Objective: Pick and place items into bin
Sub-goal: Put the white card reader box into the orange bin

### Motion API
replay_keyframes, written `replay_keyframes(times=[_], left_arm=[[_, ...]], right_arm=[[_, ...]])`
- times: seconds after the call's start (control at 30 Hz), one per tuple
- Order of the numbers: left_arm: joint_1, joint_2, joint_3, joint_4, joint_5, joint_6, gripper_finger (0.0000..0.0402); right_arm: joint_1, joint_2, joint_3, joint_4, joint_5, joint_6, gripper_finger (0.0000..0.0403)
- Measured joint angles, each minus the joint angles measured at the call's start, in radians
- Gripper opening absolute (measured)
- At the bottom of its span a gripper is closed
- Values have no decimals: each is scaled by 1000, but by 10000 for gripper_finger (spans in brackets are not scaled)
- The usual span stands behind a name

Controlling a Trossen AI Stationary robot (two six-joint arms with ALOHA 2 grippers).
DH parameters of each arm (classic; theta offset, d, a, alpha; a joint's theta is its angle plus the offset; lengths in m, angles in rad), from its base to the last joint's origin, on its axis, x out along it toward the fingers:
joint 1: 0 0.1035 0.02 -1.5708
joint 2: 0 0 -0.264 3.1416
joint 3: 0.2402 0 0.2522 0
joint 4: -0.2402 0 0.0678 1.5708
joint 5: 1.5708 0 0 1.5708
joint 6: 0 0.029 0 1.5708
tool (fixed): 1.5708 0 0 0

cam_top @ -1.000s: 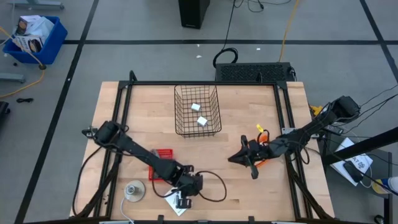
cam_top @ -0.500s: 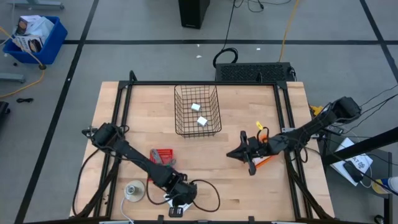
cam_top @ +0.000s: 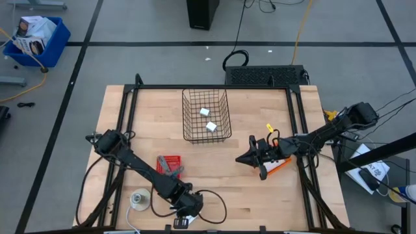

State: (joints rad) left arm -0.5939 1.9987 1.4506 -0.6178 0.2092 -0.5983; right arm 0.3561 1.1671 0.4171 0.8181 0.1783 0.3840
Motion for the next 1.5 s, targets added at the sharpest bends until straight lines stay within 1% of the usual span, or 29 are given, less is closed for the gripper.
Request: replay_keyframes(times=[0.27, 0.3, 0.4, 0.5, 0.63, 0.77, 1.03, 1.23, 1.5], left_arm=[[-34, 0, 0, -19, 26, -14, 35], [-39, 0, 0, -17, 21, -10, 35], [-50, 1, 0, -21, -54, -7, 35], [-50, 21, 0, -35, -68, -6, 35], [-34, 62, 0, -45, -40, -2, 35], [-18, 71, 3, -48, -31, -2, 35], [34, 74, 2, -24, -79, 16, 35], [94, 76, 1, 22, -137, 88, 35], [199, 81, -2, 127, -133, 275, 35]], right_arm=[[18, 0, 0, 0, 2, 20, 0], [15, 0, 0, 0, 2, 20, 0], [9, 0, 0, 0, 2, 17, 0], [7, 0, 0, 0, 3, 17, 0], [7, 0, 0, 8, 3, 22, 0], [8, 0, 0, 21, 3, 23, 0], [8, 0, 0, 15, 2, 20, 0], [8, 0, 0, 1, 8, -26, 0], [8, 0, 0, 0, 4, -26, 0]])
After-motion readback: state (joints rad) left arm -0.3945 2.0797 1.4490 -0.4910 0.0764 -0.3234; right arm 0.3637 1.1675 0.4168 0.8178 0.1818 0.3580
